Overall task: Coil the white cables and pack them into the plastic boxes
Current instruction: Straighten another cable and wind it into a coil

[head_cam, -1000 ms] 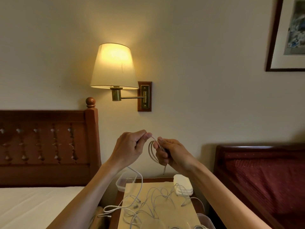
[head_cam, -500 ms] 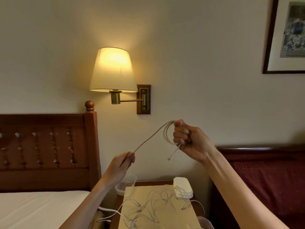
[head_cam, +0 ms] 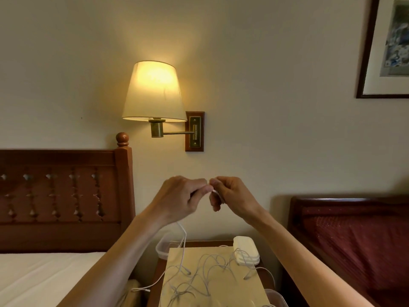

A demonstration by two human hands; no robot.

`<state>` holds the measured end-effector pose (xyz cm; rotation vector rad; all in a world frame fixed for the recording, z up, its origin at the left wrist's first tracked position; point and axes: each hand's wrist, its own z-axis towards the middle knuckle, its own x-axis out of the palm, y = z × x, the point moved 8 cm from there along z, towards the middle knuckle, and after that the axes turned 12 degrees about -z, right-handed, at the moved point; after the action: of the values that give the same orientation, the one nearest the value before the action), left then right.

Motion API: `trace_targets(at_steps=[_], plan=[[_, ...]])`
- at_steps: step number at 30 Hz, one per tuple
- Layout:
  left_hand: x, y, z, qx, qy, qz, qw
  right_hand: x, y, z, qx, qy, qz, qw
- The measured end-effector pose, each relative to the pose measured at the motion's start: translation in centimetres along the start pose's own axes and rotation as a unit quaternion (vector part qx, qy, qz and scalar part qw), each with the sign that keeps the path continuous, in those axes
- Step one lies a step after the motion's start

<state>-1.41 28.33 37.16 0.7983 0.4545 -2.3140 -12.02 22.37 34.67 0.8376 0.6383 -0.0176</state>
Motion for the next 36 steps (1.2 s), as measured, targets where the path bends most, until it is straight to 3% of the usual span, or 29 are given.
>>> trace_targets(at_steps=[4, 9, 13, 17, 23, 26, 29, 31, 36], plan=[[-0.5, 1.0, 1.2, 0.018, -0.047, 0.061, 0.997, -0.2, -0.5, 0.3, 0.018, -0.026, 0.004, 1.000], [0.0, 1.7, 1.9, 0.012, -0.091, 0.058, 0.994, -0.4, -1.2, 0.1, 0.064, 0.036, 0.119, 0.990], [1.4, 3.1, 2.1, -0.049, -0.121, -0.048, 0.990, -1.0, -0.9, -0.3, 0.099, 0.075, 0.255, 0.959], [3.5, 5.8, 0.3, -0.138, -0.127, -0.194, 0.963, -3.1, -0.3, 0.0, 0.105, 0.068, 0.402, 0.907], [8.0, 9.3, -3.5, -0.242, -0.083, -0.248, 0.934, -6.8, 0.5, 1.4, 0.082, 0.019, 0.454, 0.887], [9.9, 7.8, -3.3, -0.249, 0.034, -0.208, 0.945, -8.0, 0.3, 2.5, 0.066, -0.023, 0.375, 0.925], [9.9, 4.2, -1.2, -0.189, 0.149, -0.127, 0.962, -7.9, 0.3, 3.1, 0.026, -0.070, 0.143, 0.987], [8.1, 1.8, 0.8, -0.134, 0.138, -0.105, 0.976, -7.2, 0.0, 3.2, 0.018, -0.090, 0.008, 0.996], [3.7, -0.3, 3.5, -0.027, 0.054, -0.061, 0.996, -5.4, -0.6, 2.9, 0.007, -0.055, -0.076, 0.996]])
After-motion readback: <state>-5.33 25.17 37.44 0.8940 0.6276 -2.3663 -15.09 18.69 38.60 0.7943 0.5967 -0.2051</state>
